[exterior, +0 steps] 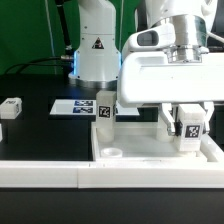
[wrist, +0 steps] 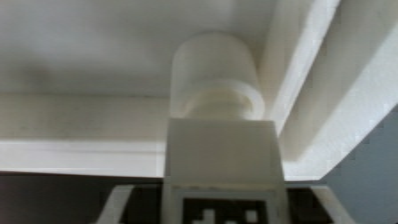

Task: Assemble square table

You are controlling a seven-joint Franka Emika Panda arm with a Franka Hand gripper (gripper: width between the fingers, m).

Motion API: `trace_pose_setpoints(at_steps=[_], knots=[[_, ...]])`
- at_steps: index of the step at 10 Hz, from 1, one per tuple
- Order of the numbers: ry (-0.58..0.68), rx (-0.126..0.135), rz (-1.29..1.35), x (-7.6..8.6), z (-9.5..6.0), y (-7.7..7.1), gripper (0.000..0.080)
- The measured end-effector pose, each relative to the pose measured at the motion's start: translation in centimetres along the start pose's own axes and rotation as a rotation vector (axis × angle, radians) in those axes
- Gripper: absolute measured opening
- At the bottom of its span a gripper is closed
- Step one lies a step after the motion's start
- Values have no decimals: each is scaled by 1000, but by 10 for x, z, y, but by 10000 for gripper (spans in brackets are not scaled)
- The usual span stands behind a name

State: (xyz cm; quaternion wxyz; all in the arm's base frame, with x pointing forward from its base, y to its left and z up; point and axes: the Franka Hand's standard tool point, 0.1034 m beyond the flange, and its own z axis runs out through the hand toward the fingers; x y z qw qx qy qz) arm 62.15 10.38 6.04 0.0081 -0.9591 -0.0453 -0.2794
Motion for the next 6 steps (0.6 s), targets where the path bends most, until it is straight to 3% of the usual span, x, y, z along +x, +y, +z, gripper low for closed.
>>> trace_pose_setpoints(at_steps=[2,3,4,6], knots=[[0,0,0,0,0,0,524],[0,0,0,0,0,0,524],[0,0,0,0,0,0,624],[0,0,0,0,0,0,648]])
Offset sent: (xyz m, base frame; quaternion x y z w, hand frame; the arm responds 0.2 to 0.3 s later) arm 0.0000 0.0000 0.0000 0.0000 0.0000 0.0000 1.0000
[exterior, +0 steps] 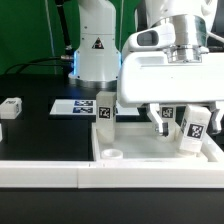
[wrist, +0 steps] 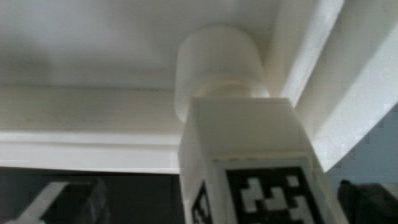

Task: Assemble square table

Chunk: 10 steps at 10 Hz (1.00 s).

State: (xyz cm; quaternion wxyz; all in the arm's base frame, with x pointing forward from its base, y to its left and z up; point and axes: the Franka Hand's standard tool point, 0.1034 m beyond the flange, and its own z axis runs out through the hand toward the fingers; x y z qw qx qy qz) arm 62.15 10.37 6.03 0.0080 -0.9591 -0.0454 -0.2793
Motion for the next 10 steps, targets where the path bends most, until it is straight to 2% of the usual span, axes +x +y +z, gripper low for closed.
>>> trace_pose_setpoints(at_steps=[5,6,8,10], knots=[[0,0,0,0,0,0,649],[-19,6,7,0,0,-2,649],[-90,36,18,17,-9,-10,649],[-100,30,29,18,-7,1,649]])
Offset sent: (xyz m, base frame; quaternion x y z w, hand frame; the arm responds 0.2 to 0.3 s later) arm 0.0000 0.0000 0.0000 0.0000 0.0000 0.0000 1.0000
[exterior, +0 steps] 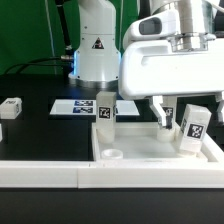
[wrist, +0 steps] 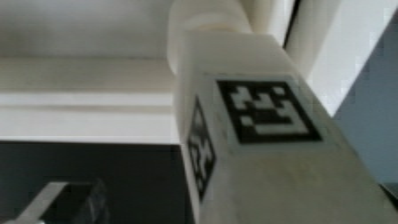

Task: Assemble square table

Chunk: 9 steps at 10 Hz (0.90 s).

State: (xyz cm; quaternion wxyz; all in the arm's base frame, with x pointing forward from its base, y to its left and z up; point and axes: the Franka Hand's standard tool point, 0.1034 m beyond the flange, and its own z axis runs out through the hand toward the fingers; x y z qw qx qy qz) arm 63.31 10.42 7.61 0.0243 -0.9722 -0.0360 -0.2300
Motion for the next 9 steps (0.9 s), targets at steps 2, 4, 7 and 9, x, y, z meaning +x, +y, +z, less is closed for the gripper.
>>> trace_pose_setpoints(at_steps=[2,4,7,9], knots=[[-168,27,12,-6,4,4,649],[-367,54,46,-18,2,5,649],[-531,67,71,-12,-1,-1,649],[-513,66,71,-8,-1,-1,649]])
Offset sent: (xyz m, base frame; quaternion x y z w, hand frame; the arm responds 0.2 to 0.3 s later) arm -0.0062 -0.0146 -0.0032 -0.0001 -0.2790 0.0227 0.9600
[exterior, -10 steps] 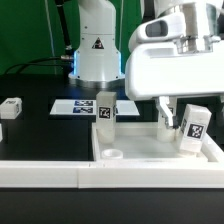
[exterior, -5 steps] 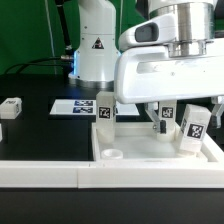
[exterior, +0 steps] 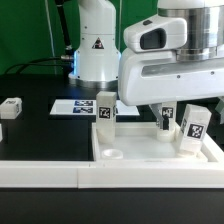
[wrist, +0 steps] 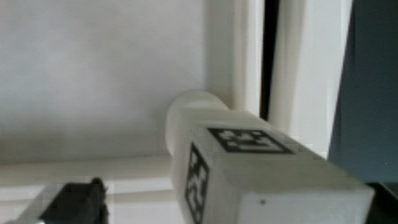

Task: Assemble square table

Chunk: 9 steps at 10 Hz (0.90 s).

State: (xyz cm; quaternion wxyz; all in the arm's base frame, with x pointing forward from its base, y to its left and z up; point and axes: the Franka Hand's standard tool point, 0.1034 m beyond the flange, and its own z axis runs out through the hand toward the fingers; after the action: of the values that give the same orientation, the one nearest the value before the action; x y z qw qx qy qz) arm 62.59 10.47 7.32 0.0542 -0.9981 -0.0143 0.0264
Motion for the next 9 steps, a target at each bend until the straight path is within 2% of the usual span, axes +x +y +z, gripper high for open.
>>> trace_pose_setpoints(at_steps=[2,4,5,9], knots=[[-1,0,1,0,0,1,621],[-1,0,32,0,0,1,336],[-1,0,32,0,0,1,290],[-1,1,339,0,1,1,290]])
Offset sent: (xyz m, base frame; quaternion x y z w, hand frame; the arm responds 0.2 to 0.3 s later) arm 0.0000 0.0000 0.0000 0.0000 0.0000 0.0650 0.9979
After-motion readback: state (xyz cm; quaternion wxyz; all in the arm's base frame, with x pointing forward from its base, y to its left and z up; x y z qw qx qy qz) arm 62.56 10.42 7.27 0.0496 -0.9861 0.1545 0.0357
